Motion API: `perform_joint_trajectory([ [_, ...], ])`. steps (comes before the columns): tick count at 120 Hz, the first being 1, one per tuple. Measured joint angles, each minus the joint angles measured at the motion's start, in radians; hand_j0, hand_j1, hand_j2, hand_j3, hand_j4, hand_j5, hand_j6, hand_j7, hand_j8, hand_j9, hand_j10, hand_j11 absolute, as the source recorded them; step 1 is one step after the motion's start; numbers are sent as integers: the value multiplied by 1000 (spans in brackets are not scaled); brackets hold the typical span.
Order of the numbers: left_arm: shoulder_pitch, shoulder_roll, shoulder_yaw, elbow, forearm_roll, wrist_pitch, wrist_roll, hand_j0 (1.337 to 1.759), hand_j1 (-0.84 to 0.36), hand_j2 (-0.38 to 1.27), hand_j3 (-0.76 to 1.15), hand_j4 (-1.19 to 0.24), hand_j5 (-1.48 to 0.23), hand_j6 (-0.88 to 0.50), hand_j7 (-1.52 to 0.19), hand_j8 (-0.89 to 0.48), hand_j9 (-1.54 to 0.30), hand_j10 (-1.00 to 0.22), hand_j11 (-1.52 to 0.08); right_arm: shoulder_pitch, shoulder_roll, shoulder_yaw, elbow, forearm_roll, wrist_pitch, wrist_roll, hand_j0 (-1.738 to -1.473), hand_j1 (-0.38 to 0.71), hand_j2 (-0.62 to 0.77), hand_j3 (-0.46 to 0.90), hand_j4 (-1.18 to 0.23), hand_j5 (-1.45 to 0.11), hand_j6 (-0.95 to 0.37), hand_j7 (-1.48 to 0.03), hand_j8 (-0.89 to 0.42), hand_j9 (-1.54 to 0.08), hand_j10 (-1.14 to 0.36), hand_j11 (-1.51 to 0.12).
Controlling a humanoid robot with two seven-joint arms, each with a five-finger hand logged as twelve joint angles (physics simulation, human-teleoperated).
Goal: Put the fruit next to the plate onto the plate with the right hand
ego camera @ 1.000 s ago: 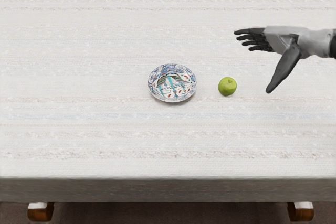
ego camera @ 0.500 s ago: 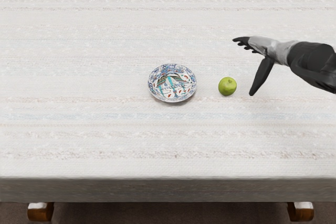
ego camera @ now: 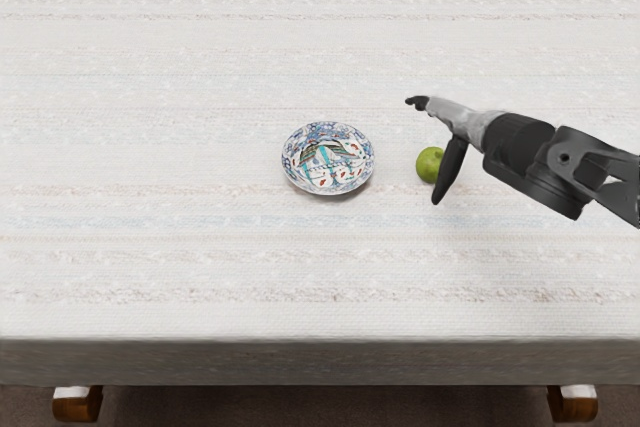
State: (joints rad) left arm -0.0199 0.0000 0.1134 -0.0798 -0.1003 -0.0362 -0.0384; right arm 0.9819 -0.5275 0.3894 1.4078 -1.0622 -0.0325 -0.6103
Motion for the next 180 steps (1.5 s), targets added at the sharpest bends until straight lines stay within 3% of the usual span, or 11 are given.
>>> perform_joint_trajectory([
  [46, 0, 0, 0, 0, 0, 0, 0, 1658, 73, 46, 0, -230, -299, -231, -299, -230, -299, -230, -299, 1, 21, -53, -35, -3, -67, -1, -1658, -67, -45, 0, -239, -308, -241, -307, -240, -308, -239, -308],
  [113, 0, 0, 0, 0, 0, 0, 0, 1658, 73, 46, 0, -230, -299, -231, -299, -230, -299, -230, -299, -10, 42, -109, -90, -26, -123, -1, -1658, 64, -66, 0, -348, -449, -349, -449, -348, -449, -347, -449],
  [180, 0, 0, 0, 0, 0, 0, 0, 1658, 73, 46, 0, -230, -299, -231, -299, -230, -299, -230, -299, -6, 47, -124, -97, -36, -155, -1, -1658, 189, -87, 0, -451, -585, -451, -584, -440, -585, -451, -585],
])
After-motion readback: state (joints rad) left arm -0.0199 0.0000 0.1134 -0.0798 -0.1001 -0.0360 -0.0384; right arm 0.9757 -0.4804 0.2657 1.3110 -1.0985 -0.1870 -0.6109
